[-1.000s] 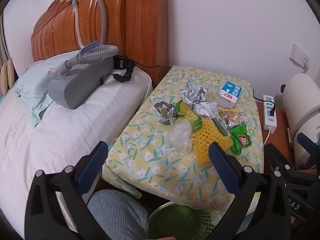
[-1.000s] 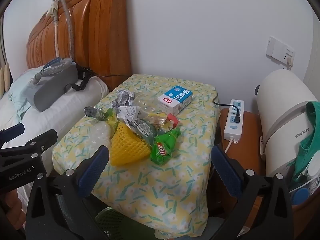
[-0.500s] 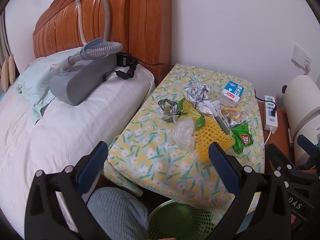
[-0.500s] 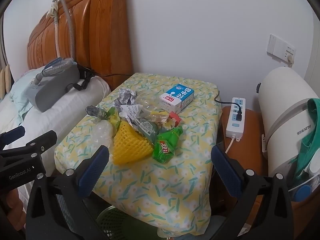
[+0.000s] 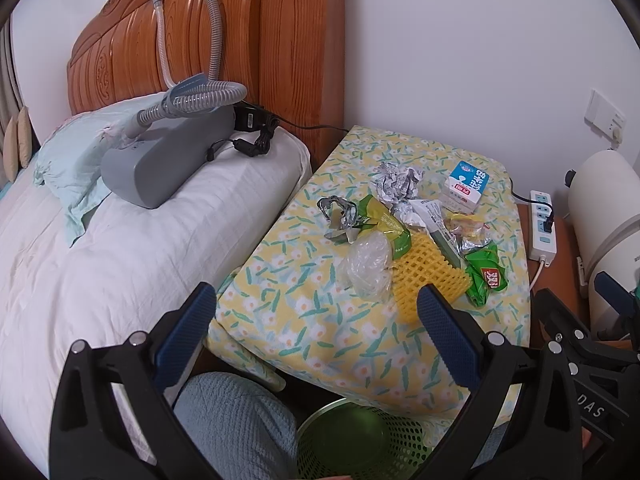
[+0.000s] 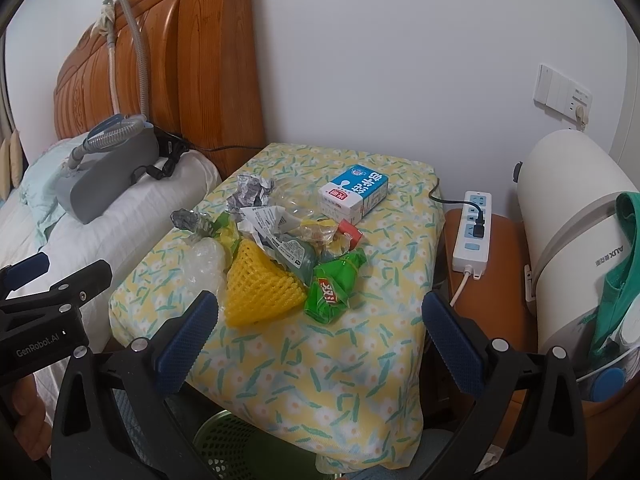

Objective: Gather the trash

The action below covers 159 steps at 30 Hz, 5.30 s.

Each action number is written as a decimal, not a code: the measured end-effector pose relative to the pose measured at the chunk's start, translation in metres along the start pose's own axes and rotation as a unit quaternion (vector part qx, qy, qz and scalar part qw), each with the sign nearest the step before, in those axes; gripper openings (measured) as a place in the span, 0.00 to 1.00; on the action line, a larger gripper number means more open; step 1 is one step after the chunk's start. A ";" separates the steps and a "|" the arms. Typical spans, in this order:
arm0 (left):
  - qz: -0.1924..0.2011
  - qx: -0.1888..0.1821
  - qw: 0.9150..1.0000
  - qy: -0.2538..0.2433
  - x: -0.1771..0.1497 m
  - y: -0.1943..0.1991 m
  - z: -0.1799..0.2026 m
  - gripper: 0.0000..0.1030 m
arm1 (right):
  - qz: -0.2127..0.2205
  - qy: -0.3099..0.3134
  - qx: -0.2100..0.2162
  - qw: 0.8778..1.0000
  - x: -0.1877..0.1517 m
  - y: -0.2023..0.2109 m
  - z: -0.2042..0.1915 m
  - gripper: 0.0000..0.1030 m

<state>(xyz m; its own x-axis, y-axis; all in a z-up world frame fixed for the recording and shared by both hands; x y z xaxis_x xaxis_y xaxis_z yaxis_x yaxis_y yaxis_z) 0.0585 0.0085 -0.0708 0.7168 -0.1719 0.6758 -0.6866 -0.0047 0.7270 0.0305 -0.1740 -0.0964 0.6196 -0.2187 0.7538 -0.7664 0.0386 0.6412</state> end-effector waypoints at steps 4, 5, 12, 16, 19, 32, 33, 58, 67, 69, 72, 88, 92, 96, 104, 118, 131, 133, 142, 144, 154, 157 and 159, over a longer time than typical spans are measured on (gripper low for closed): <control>0.000 0.001 1.000 0.001 -0.001 0.000 0.000 0.94 | -0.002 -0.002 0.001 1.000 -0.002 0.000 0.000 0.98; 0.000 0.001 1.000 0.000 -0.001 0.000 0.000 0.94 | -0.004 -0.003 0.001 1.000 -0.001 -0.001 0.001 0.98; -0.001 -0.001 1.000 0.001 -0.001 0.000 -0.001 0.94 | -0.006 -0.004 0.001 1.000 0.000 -0.001 0.001 0.98; -0.001 0.000 1.000 0.000 -0.001 0.000 0.000 0.94 | -0.006 -0.004 0.002 1.000 -0.001 -0.001 0.001 0.98; -0.001 0.000 1.000 0.000 0.000 0.000 0.000 0.94 | -0.006 -0.004 0.002 1.000 -0.001 -0.001 0.001 0.98; -0.002 -0.002 1.000 0.002 -0.002 -0.001 0.000 0.94 | -0.009 -0.002 0.001 1.000 -0.003 -0.003 0.000 0.98; -0.002 -0.001 1.000 0.002 -0.003 -0.002 0.000 0.94 | -0.008 -0.002 0.001 1.000 -0.004 -0.003 0.000 0.98; -0.003 -0.002 1.000 0.002 -0.002 -0.002 0.000 0.94 | -0.011 -0.003 0.001 1.000 -0.003 -0.004 0.000 0.98; -0.006 0.001 1.000 0.000 -0.005 -0.005 -0.002 0.94 | -0.012 -0.003 -0.001 1.000 -0.005 -0.006 0.002 0.98; -0.009 0.002 1.000 -0.001 -0.007 -0.007 -0.002 0.94 | -0.014 -0.003 -0.004 1.000 -0.009 -0.009 0.005 0.98; -0.018 -0.001 1.000 -0.005 -0.015 -0.016 -0.004 0.94 | -0.025 -0.005 -0.009 1.000 -0.016 -0.019 0.013 0.98; -0.051 -0.052 0.997 -0.020 -0.054 -0.068 0.001 0.94 | -0.064 0.014 0.046 0.997 -0.034 -0.058 -0.001 0.98; -0.050 -0.052 0.997 -0.014 -0.052 -0.073 -0.009 0.94 | -0.060 0.050 0.073 0.994 -0.023 -0.067 -0.034 0.95; -0.051 -0.049 0.997 -0.012 -0.049 -0.079 -0.016 0.94 | -0.068 0.067 0.073 0.993 -0.014 -0.091 -0.053 0.87; -0.028 -0.047 0.997 -0.057 -0.039 -0.082 -0.011 0.94 | -0.115 0.072 0.055 0.989 -0.025 -0.133 -0.059 0.43; -0.023 -0.110 0.987 -0.117 -0.006 -0.130 0.042 0.77 | -0.091 0.033 0.069 0.993 -0.028 -0.068 -0.029 0.18; -0.031 -0.136 0.984 -0.108 -0.016 -0.125 0.051 0.36 | -0.082 0.024 0.107 0.991 -0.037 -0.027 -0.021 0.18; -0.021 -0.139 0.984 -0.107 -0.020 -0.106 0.046 0.36 | -0.084 0.024 0.119 0.989 -0.041 -0.020 -0.023 0.18; -0.024 -0.159 0.981 -0.108 -0.079 -0.037 0.022 0.36 | -0.144 0.072 0.164 0.973 -0.102 0.008 -0.038 0.20; -0.039 -0.164 0.981 -0.100 -0.098 -0.032 0.017 0.36 | -0.175 0.082 0.166 0.967 -0.130 0.004 -0.042 0.20; -0.084 -0.162 0.977 -0.109 -0.158 -0.028 0.010 0.36 | -0.246 0.095 0.108 0.959 -0.204 -0.022 -0.049 0.66; -0.091 -0.171 0.974 -0.117 -0.165 -0.028 0.017 0.36 | -0.221 0.091 0.098 0.966 -0.192 -0.017 -0.050 0.82; -0.096 -0.179 0.972 -0.122 -0.171 -0.028 0.022 0.36 | -0.209 0.088 0.089 0.970 -0.183 -0.015 -0.049 0.90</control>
<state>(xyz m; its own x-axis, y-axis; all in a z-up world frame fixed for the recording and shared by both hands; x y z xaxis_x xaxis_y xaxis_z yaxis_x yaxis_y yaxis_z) -0.0482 0.0159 -0.2094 0.7471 -0.4296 0.5072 -0.4266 0.2754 0.8615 -0.0632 -0.0870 -0.2367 0.8895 -0.0080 0.4568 -0.4498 -0.1902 0.8726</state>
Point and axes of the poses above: each gripper's, at about its wrist camera, not at the fingertips, and y roughly against the way its jaws point, z to its right, x to its top, the point moved 9 cm from there along -y, roughly the way its jaws point, and after that the axes turned 8 degrees about -y, right-handed, at the moved point
